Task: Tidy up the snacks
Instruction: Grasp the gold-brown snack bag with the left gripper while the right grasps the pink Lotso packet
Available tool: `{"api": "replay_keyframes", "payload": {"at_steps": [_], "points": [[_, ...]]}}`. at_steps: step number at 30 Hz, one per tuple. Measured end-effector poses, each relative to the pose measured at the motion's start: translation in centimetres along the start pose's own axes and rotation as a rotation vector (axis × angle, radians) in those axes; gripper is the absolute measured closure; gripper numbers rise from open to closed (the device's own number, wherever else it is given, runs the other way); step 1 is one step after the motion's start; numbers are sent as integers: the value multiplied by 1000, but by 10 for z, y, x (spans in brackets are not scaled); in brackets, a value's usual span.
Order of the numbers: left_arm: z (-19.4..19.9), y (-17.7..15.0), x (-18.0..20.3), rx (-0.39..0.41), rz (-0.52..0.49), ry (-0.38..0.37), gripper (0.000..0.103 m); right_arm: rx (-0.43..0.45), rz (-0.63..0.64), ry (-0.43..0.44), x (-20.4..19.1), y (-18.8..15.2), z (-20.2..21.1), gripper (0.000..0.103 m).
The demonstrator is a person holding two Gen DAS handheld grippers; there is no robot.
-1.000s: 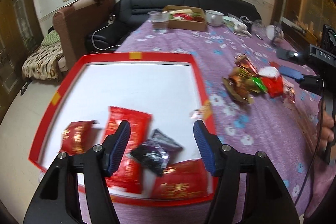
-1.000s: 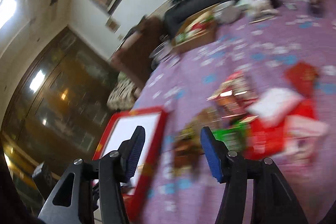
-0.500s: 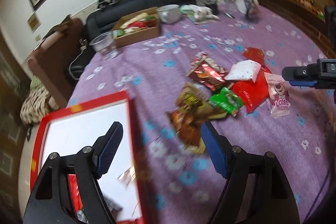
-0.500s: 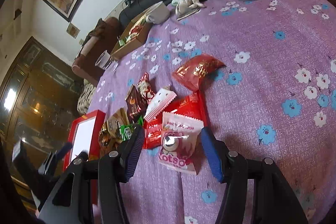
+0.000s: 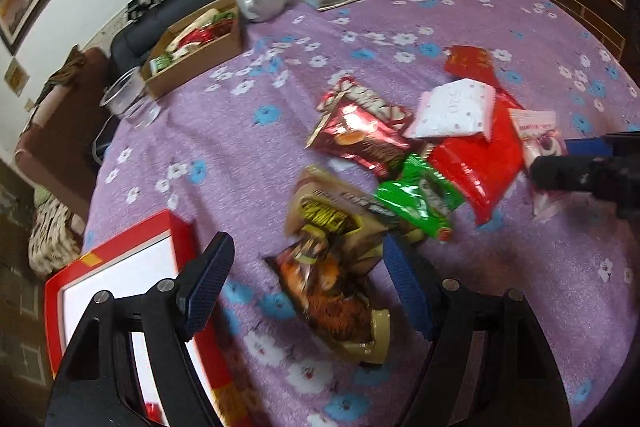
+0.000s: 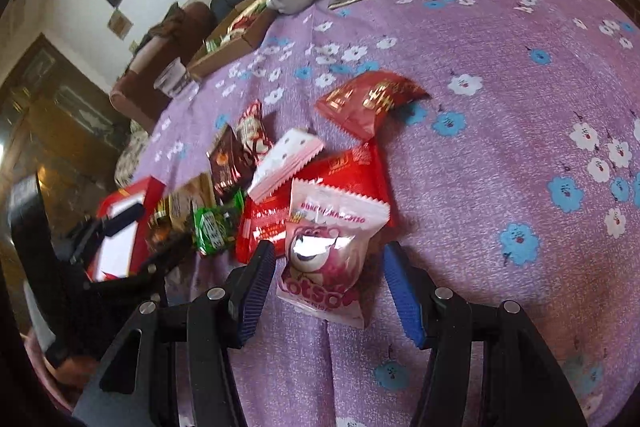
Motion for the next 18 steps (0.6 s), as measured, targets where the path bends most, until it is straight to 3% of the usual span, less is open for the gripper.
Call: {"api": "replay_keyframes", "payload": {"at_steps": [2, 3, 4, 8, 13, 18], "points": [[-2, 0, 2, 7, -9, -23, 27, 14, 35, -20, -5, -1, -1, 52], [-4, 1, 3, 4, -2, -43, 37, 11, 40, -22, -5, -2, -3, 61], [-6, 1, 4, -3, 13, -73, 43, 18, 48, -29, -6, -3, -3, 61], [-6, -1, 1, 11, 61, -82, 50, 28, 94, -54, -12, -4, -5, 64], [2, -8, -11, 22, 155, -114, 68, 24, 69, 9, -7, -2, -3, 65], [13, -20, -14, 43, 200, -130, 76, 27, 23, 128, -3, 2, 3, 65]]}}
Point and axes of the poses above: each gripper's, at about its wrist camera, not at the fingertips, and z roughly against the way its jaws point, x to its right, y to its top, the point moved 1 cm from there along -z, roughly the way its jaws point, and after that the axes turned 4 degrees about y, right-handed, at the moved point
